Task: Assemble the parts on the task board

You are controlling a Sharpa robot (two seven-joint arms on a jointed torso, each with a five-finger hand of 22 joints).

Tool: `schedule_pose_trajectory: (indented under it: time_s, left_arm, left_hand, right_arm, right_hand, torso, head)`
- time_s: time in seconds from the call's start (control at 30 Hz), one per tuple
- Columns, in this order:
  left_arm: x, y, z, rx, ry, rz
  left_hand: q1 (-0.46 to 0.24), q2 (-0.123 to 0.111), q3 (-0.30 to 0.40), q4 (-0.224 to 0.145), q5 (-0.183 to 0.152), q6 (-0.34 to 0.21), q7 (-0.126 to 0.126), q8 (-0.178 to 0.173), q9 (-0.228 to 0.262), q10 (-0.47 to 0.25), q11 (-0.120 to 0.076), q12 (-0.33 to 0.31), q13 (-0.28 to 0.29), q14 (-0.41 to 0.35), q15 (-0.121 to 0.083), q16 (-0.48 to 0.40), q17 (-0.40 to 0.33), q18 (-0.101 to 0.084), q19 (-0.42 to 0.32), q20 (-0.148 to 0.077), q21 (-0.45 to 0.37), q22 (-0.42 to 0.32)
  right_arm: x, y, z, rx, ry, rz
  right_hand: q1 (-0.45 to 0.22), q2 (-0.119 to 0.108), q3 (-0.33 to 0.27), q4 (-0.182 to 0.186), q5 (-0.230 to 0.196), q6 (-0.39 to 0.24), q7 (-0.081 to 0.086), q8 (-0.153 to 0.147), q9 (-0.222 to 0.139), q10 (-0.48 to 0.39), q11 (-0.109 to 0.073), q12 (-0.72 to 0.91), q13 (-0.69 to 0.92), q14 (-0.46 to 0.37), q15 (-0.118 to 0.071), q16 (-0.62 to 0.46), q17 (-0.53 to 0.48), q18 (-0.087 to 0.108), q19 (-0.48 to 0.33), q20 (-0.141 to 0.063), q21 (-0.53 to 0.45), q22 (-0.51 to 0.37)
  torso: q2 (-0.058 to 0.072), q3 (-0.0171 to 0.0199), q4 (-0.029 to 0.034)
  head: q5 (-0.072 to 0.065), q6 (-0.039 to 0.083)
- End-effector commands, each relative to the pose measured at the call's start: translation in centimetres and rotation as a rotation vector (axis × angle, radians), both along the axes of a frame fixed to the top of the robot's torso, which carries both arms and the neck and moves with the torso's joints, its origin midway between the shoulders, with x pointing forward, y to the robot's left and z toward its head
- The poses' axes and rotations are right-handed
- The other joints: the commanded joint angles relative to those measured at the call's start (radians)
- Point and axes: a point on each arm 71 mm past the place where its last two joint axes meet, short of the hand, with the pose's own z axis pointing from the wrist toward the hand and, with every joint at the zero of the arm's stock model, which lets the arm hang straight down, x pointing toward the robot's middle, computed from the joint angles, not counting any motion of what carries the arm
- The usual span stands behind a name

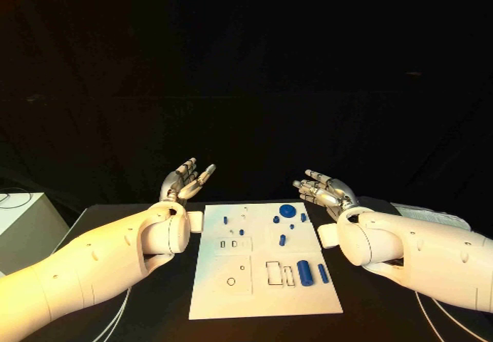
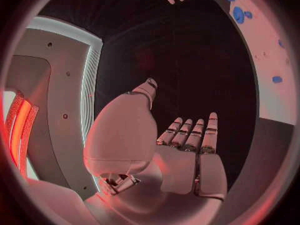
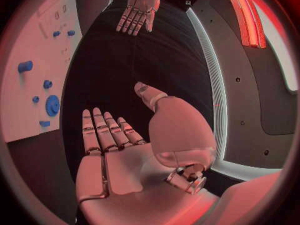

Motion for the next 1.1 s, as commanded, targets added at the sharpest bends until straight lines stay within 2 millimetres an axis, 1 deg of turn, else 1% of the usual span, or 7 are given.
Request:
schedule_pose_trajectory:
  time_s: [0.03,0.33,0.47,0.9,1.0,1.03,1.1]
  left_arm:
    - [0.4,-0.8,0.0,0.021,0.000,-0.119]
    - [0.0,0.4,0.0,0.013,-0.003,-0.160]
    - [-0.5,0.8,0.4,0.016,-0.016,-0.200]
    - [-2.9,1.0,3.5,0.008,-0.065,-0.365]
    - [-3.3,0.9,4.3,0.002,-0.076,-0.380]
    - [-3.4,0.9,4.5,-0.001,-0.080,-0.385]
    - [-3.7,0.8,5.0,-0.005,-0.086,-0.394]
  left_hand:
    - [0.053,-0.005,0.008,0.015,0.008,0.017,0.079,0.008,0.003,0.013,0.006,0.006,0.002,0.013,0.007,0.007,0.002,0.024,0.018,0.009,0.007,0.003]
    - [0.061,0.036,0.030,0.008,0.006,0.191,0.113,0.053,0.031,0.218,0.050,0.032,0.019,0.234,0.000,0.057,0.036,0.043,0.144,0.013,0.039,0.019]
    - [0.068,0.047,0.054,-0.002,0.009,0.451,0.114,0.131,0.076,0.599,0.054,0.092,0.043,0.571,-0.029,0.145,0.087,0.076,0.440,0.009,0.128,0.051]
    - [0.066,0.003,0.141,-0.009,0.008,0.632,0.072,0.195,0.112,0.881,-0.028,0.092,0.053,0.931,-0.146,0.334,0.316,0.083,0.770,-0.107,0.304,0.105]
    - [0.065,-0.004,0.149,-0.012,0.007,0.631,0.072,0.195,0.113,0.879,-0.028,0.084,0.052,0.927,-0.147,0.349,0.342,0.082,0.778,-0.111,0.318,0.112]
    - [0.063,-0.006,0.153,-0.013,0.008,0.631,0.072,0.195,0.113,0.879,-0.028,0.079,0.052,0.927,-0.149,0.368,0.365,0.081,0.784,-0.114,0.332,0.119]
    - [0.061,-0.009,0.160,-0.016,0.008,0.631,0.071,0.195,0.114,0.881,-0.029,0.074,0.052,0.922,-0.151,0.393,0.396,0.081,0.790,-0.117,0.350,0.129]
  right_arm:
    - [0.1,0.7,-0.3,-0.016,0.068,0.153]
    - [2.1,-1.6,1.0,-0.358,-0.199,0.215]
    - [2.7,-2.1,1.6,-0.507,-0.283,0.250]
    - [4.6,-2.1,4.5,-0.945,-0.455,0.349]
    - [5.0,-1.8,5.1,-1.056,-0.472,0.375]
    - [5.1,-1.7,5.2,-1.090,-0.476,0.381]
    - [5.2,-1.4,5.5,-1.151,-0.480,0.388]
  right_hand:
    - [0.072,-0.001,0.027,-0.024,0.008,0.052,0.157,0.015,0.007,0.065,0.007,0.008,0.005,0.072,0.006,0.011,0.009,0.023,0.044,0.007,0.009,0.005]
    - [0.158,-0.010,0.065,-0.075,0.016,0.392,0.128,0.100,0.060,0.489,-0.036,0.045,0.027,0.439,-0.053,0.080,0.049,0.084,0.400,0.005,0.066,0.032]
    - [0.167,-0.032,0.113,-0.076,0.019,0.554,0.106,0.138,0.082,0.592,-0.064,0.039,0.024,0.545,-0.086,0.106,0.058,0.093,0.500,-0.017,0.094,0.033]
    - [0.213,-0.071,0.050,-0.095,0.032,0.735,0.025,0.191,0.124,0.884,-0.172,0.032,0.032,0.985,-0.240,0.324,0.213,0.089,0.883,-0.201,0.353,0.145]
    - [0.175,-0.107,0.059,-0.075,0.042,0.711,0.021,0.150,0.121,0.854,-0.172,0.025,0.026,1.040,-0.266,0.627,0.388,0.076,1.002,-0.216,0.478,0.217]
    - [0.162,-0.116,0.090,-0.061,0.051,0.716,0.022,0.143,0.126,0.855,-0.178,0.025,0.029,1.039,-0.255,0.915,0.671,0.084,1.040,-0.222,0.519,0.243]
    - [0.147,-0.143,0.124,-0.048,0.076,0.712,0.024,0.133,0.135,0.846,-0.175,0.026,0.029,1.034,-0.251,1.071,0.837,0.049,1.088,-0.220,0.741,0.503]
  torso:
    - [0.000,0.0000,-0.0002]
    - [0.007,0.0005,-0.0022]
    - [0.018,0.0016,0.0002]
    - [0.079,0.0009,0.0312]
    - [0.094,-0.0025,0.0409]
    - [0.098,-0.0041,0.0443]
    - [0.106,-0.0069,0.0513]
  head:
    - [0.000,0.000]
    - [-0.003,-0.020]
    - [-0.009,-0.021]
    - [-0.043,-0.006]
    - [-0.053,-0.001]
    - [-0.056,0.000]
    - [-0.064,0.001]
